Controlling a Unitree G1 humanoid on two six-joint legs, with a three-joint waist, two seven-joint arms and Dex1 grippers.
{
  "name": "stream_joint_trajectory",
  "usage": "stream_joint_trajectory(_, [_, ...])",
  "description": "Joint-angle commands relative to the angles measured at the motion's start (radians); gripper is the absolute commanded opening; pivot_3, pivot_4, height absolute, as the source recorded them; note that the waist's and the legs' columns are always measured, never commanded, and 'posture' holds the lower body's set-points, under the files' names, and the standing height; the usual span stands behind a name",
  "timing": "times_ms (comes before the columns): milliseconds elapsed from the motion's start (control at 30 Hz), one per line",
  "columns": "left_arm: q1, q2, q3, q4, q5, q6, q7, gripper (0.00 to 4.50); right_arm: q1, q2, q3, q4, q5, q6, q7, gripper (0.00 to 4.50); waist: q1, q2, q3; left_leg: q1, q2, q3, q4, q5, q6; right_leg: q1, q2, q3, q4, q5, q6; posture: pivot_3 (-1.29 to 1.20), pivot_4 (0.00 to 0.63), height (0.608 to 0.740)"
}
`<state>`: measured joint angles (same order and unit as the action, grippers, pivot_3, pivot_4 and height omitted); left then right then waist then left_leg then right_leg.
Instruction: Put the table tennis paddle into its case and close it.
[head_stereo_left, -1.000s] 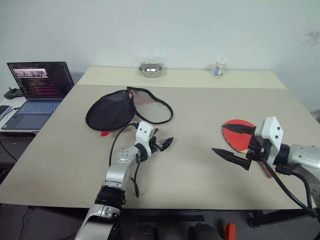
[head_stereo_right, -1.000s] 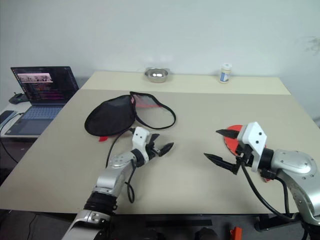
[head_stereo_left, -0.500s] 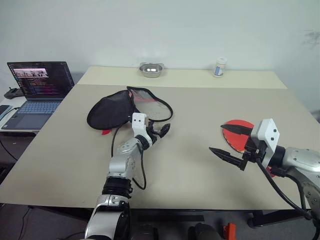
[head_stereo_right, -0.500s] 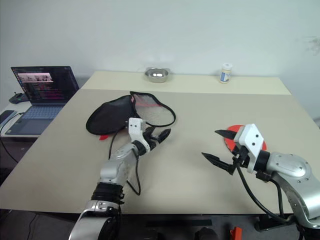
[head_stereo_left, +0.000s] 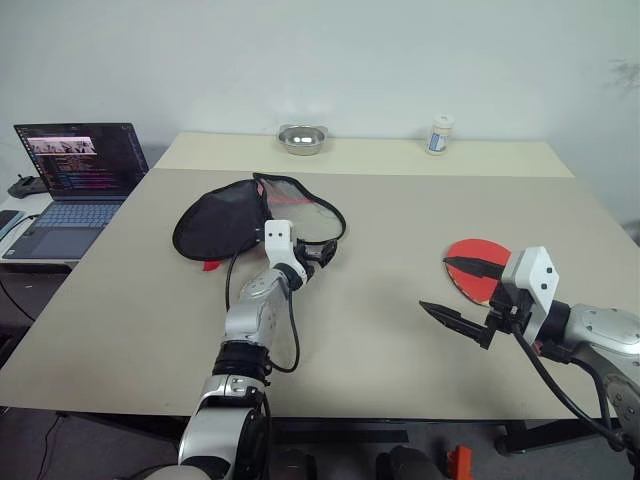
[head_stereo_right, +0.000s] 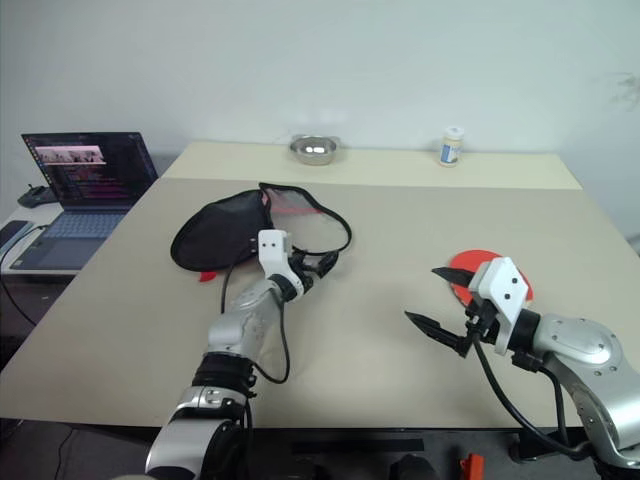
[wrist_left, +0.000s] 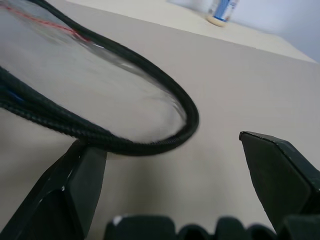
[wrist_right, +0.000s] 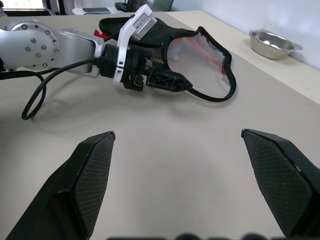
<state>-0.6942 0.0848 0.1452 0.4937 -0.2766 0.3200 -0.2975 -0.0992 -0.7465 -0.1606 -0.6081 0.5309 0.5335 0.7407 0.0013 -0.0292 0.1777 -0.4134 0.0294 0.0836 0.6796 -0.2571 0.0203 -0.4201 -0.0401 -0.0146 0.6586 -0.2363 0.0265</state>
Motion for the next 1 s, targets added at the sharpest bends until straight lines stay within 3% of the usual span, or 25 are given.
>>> stream_joint_trajectory(33, [-0.051,-0.021,0.035,0.018,-0.021,-0.03,0.04,4.5,0.001,-0.002,-0.034,-0.04,0.007,-0.019,-0.009,4.44,0.0,0.0,0.0,0.0,0.0,0.0,0.0,0.0,0.0,0.0,0.0,0.0,0.0,0.0,0.0,0.0,0.15,0.74])
stream_joint_trajectory(267, [-0.076,-0.051,0.067,0.05,-0.045,-0.018,0.056,4.5,0.007,-0.008,-0.045,-0.048,0.008,-0.013,-0.014,4.44,0.0,0.0,0.0,0.0,0.0,0.0,0.0,0.0,0.0,0.0,0.0,0.0,0.0,0.0,0.0,0.0,0.15,0.74])
stream_joint_trajectory(367, [-0.083,-0.054,0.083,0.056,-0.059,-0.011,0.064,3.92,0.01,-0.013,-0.055,-0.051,0.009,-0.009,-0.014,4.5,-0.001,0.0,0.0,0.0,0.0,0.0,0.0,0.0,0.0,0.0,0.0,0.0,0.0,0.0,0.0,0.0,0.15,0.74])
stream_joint_trajectory(700, [-0.115,-0.049,0.135,0.107,-0.073,-0.069,0.084,0.21,0.014,-0.021,-0.077,-0.051,0.012,-0.006,-0.013,4.5,0.0,-0.001,0.0,0.0,0.0,0.0,0.0,0.0,0.0,0.0,0.0,0.0,0.0,0.0,0.0,0.0,0.15,0.74])
stream_joint_trajectory(733, [-0.116,-0.049,0.135,0.11,-0.073,-0.071,0.082,0.04,0.015,-0.021,-0.077,-0.051,0.012,-0.006,-0.013,4.5,0.0,-0.001,0.0,0.0,0.0,0.0,0.0,0.0,0.0,0.0,0.0,0.0,0.0,0.0,0.0,0.0,0.15,0.74])
stream_joint_trajectory(867, [-0.115,-0.046,0.126,0.111,-0.082,-0.058,0.049,0.04,0.018,-0.027,-0.086,-0.05,0.012,-0.008,-0.008,4.5,-0.001,-0.001,0.0,0.0,0.0,0.0,0.0,0.0,0.0,0.0,0.0,0.0,0.0,0.0,0.0,0.0,0.15,0.74])
stream_joint_trajectory(1000, [-0.085,-0.046,0.081,0.043,-0.133,0.066,-0.086,0.04,0.023,-0.049,-0.122,-0.043,0.021,-0.008,0.01,4.5,-0.001,-0.001,0.0,0.0,0.0,0.0,0.0,0.0,0.0,0.0,0.0,-0.001,0.0,0.0,0.0,0.0,0.15,0.74])
